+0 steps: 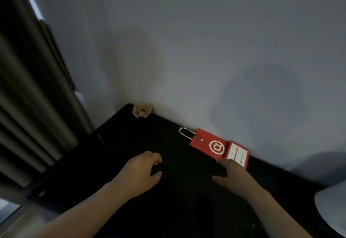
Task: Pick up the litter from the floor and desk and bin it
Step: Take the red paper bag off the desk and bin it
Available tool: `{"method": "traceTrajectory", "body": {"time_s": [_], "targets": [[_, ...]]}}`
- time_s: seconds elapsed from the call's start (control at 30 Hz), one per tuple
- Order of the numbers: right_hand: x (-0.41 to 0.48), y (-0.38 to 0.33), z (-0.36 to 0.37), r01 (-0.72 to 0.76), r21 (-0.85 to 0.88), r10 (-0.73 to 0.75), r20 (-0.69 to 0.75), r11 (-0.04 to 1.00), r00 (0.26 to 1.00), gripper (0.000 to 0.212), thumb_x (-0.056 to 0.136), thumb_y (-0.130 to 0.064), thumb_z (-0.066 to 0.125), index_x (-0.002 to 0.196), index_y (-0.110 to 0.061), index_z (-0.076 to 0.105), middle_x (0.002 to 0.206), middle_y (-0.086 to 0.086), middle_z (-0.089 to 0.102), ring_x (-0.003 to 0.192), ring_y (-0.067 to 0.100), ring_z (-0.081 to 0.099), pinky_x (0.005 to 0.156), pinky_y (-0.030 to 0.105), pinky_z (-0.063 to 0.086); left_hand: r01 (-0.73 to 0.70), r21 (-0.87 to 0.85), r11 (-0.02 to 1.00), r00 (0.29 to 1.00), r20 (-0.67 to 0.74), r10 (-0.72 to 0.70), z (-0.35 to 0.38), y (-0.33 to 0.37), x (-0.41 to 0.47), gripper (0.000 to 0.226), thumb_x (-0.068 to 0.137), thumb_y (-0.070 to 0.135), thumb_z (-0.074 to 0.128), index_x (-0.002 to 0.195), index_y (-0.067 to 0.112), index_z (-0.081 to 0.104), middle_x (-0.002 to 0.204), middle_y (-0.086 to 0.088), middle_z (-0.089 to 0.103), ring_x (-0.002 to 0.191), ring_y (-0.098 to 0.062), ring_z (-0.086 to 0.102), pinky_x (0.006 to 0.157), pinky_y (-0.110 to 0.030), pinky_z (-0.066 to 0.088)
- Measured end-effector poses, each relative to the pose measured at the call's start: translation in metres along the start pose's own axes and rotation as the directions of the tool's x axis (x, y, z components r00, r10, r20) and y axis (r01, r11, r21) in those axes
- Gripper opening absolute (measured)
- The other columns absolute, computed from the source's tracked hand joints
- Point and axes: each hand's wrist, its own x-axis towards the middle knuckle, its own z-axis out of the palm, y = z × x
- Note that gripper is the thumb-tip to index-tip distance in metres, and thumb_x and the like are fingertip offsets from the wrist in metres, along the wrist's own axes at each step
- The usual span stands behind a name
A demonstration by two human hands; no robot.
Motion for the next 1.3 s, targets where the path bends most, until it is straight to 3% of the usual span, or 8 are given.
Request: {"method": "traceTrajectory", "body": {"time_s": [0.27, 0.4, 0.53, 0.73, 0.87, 1.13, 1.2, 1.3], "targets": [[0.134, -0.004, 0.007, -0.088, -0.053, 0.087, -0.023, 0.995, 0.996, 0.081, 0.084, -0.041, 0.070, 0.149, -0.017, 0.028, 0.152, 0.009, 0.033, 0.136, 0.025, 0.038, 0.110, 0.036, 0.036, 0.040, 0.013, 0.999, 0.998, 0.055, -0.041, 0.016, -0.080, 0.124, 0.041, 0.087, 0.039, 0.061, 0.126, 0.033, 0.048, 0.115, 0.013, 0.052, 0.095, 0.001, 0.053, 0.083, -0.015, 0.048], [0.187, 0.002, 0.015, -0.122, -0.087, 0.125, 0.026, 0.989, 0.992, 0.085, 0.078, -0.042, 0.074, 0.146, -0.016, 0.030, 0.147, 0.011, 0.036, 0.134, 0.028, 0.038, 0.108, 0.037, 0.037, 0.063, 0.009, 0.998, 0.995, 0.073, -0.063, 0.031, -0.109, 0.181, 0.047, 0.087, 0.036, 0.062, 0.131, 0.027, 0.046, 0.120, 0.007, 0.052, 0.100, -0.004, 0.053, 0.088, -0.023, 0.050], [0.227, 0.009, 0.025, -0.114, -0.131, 0.120, 0.040, 0.985, 0.992, 0.104, 0.066, -0.048, 0.080, 0.149, -0.019, 0.025, 0.151, 0.012, 0.028, 0.138, 0.030, 0.031, 0.112, 0.039, 0.032, 0.070, 0.030, 0.997, 0.996, 0.050, -0.072, 0.043, -0.136, 0.234, 0.057, 0.087, 0.035, 0.062, 0.138, 0.022, 0.039, 0.128, -0.001, 0.048, 0.108, -0.012, 0.053, 0.091, -0.027, 0.049], [0.258, 0.018, 0.043, -0.191, -0.152, 0.198, 0.027, 0.970, 0.980, 0.131, 0.053, -0.060, 0.083, 0.153, -0.021, 0.007, 0.157, 0.008, 0.011, 0.144, 0.032, 0.019, 0.116, 0.044, 0.027, 0.078, 0.232, 0.969, 0.997, 0.007, -0.082, 0.053, -0.182, 0.306, 0.073, 0.087, 0.038, 0.059, 0.146, 0.012, 0.025, 0.147, -0.013, 0.030, 0.129, -0.031, 0.037, 0.101, -0.043, 0.042], [0.263, 0.020, 0.058, -0.254, -0.205, 0.257, -0.011, 0.945, 0.966, 0.138, 0.047, -0.071, 0.078, 0.153, -0.022, 0.006, 0.155, 0.008, 0.012, 0.141, 0.034, 0.020, 0.113, 0.045, 0.027, 0.123, 0.289, 0.949, 0.988, 0.054, -0.145, 0.054, -0.215, 0.334, 0.087, 0.083, 0.040, 0.063, 0.150, 0.015, 0.014, 0.149, -0.016, 0.025, 0.132, -0.036, 0.034, 0.101, -0.047, 0.040], [0.244, -0.013, 0.086, -0.367, -0.276, 0.380, -0.010, 0.888, 0.925, 0.137, 0.045, -0.082, 0.070, 0.151, -0.018, 0.011, 0.147, 0.012, 0.015, 0.138, 0.034, 0.020, 0.110, 0.046, 0.033, 0.058, 0.403, 0.913, 0.996, 0.032, -0.078, 0.065, -0.242, 0.333, 0.047, 0.088, 0.034, 0.057, 0.131, 0.016, 0.048, 0.131, -0.008, 0.051, 0.116, -0.030, 0.046, 0.094, -0.042, 0.036], [0.235, -0.025, 0.095, -0.407, -0.258, 0.418, -0.015, 0.876, 0.908, 0.135, 0.044, -0.081, 0.070, 0.149, -0.019, 0.013, 0.148, 0.010, 0.017, 0.140, 0.033, 0.018, 0.109, 0.049, 0.032, 0.001, 0.348, 0.938, 1.000, 0.028, -0.011, 0.063, -0.238, 0.324, 0.026, 0.090, 0.035, 0.052, 0.109, 0.018, 0.060, 0.118, -0.005, 0.057, 0.109, -0.025, 0.050, 0.091, -0.039, 0.036], [0.221, -0.045, 0.106, -0.437, -0.229, 0.445, -0.022, 0.870, 0.895, 0.128, 0.048, -0.076, 0.072, 0.147, -0.017, 0.015, 0.146, 0.008, 0.023, 0.138, 0.031, 0.026, 0.110, 0.049, 0.030, -0.108, 0.177, 0.978, 0.993, -0.018, 0.112, 0.057, -0.226, 0.299, 0.019, 0.093, 0.030, 0.049, 0.092, 0.017, 0.061, 0.097, -0.004, 0.063, 0.091, -0.022, 0.056, 0.081, -0.036, 0.041]]}}
